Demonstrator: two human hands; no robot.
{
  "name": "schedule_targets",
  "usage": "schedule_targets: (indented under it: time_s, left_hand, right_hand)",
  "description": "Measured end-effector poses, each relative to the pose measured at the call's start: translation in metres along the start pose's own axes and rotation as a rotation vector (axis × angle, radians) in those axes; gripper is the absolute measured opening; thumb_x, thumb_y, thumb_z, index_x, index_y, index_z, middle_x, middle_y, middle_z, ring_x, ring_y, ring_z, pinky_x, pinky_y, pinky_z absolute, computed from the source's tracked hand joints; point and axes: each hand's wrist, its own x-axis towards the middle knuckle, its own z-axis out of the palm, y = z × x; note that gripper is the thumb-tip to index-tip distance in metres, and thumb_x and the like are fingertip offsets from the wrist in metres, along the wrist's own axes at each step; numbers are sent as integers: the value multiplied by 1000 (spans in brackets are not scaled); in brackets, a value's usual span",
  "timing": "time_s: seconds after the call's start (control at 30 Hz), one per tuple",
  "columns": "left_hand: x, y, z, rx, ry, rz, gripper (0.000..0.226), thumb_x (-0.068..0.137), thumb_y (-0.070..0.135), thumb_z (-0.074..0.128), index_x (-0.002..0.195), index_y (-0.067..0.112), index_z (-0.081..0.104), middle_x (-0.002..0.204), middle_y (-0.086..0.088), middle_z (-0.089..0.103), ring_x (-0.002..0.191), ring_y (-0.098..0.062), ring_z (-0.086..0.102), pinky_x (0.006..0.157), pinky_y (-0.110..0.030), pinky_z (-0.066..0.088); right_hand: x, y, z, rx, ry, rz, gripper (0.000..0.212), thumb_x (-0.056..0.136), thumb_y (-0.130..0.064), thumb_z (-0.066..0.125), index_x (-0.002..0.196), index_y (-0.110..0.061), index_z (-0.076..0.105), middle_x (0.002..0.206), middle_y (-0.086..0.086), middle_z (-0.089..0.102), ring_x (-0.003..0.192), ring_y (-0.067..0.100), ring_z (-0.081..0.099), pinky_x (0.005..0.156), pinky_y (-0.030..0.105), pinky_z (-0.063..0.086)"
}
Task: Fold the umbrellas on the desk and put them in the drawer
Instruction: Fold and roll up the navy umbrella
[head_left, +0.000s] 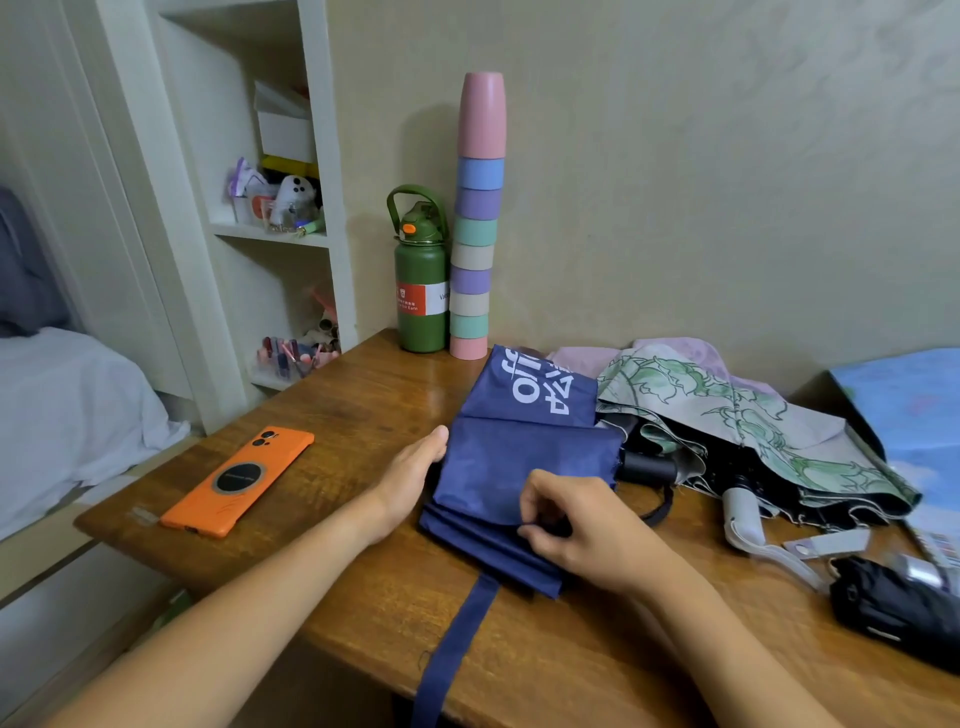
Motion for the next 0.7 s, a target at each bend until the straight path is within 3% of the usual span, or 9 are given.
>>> schedule_targets:
  time_s: [0.07,0.17,0.23,0.3,0.4,0.5,0.6,0.7]
  left_hand:
    - [0,2,0,-17,-17,16,37,110,38,40,129,18,65,122,11,69,111,6,61,98,-9,42]
    - [1,0,-1,15,-4,79,50,97,49,59,114,3,70,110,1,73,105,-9,66,99,-32,47]
    - [3,-3,-1,143,2,136,38,92,37,65,108,2,70,107,-5,69,102,-12,64,96,-38,48]
    - [3,-5,-2,298,-7,184,16,98,16,64,112,13,70,118,3,65,111,-7,61,100,-31,47]
    - [4,-9,-4,388,0,227,26,97,17,67,123,22,66,129,11,56,121,-6,56,108,-29,44]
    - [1,-12,-1,396,117,250,40,93,22,75,128,20,56,132,8,45,120,-9,53,100,-19,46]
    - [-9,-8,1,528,292,462,41,91,24,73,126,22,51,129,7,40,119,-8,48,102,-23,41]
    - [-17,-2,3,704,238,752,27,92,31,59,118,26,62,129,10,50,124,-10,45,108,-26,33]
  right_hand:
    - [-1,-5,4,61,-68,3,19,87,-16,70,92,-27,56,81,-10,62,71,10,57,65,20,45]
    - [1,-10,10,132,-102,4,19,88,-13,69,102,-25,65,85,-9,67,73,9,60,68,15,45]
    - [2,-13,13,103,-110,-42,18,88,-15,69,102,-25,71,89,-10,69,76,7,61,71,15,45]
    - [2,-16,13,68,-119,-85,17,89,-18,69,103,-25,74,93,-11,70,80,8,62,74,19,48]
    - [3,-15,12,73,-145,-73,16,91,-23,69,105,-26,76,95,-11,69,83,8,63,77,25,51]
    - [2,-17,12,62,-156,-64,15,93,-27,67,106,-27,76,94,-11,69,85,7,63,78,25,51]
    - [2,-19,12,28,-160,-63,17,94,-30,63,106,-28,75,96,-12,68,89,5,62,81,28,52]
    - [3,-19,15,-22,-157,-77,22,94,-38,59,106,-29,75,96,-11,66,88,6,62,81,35,53]
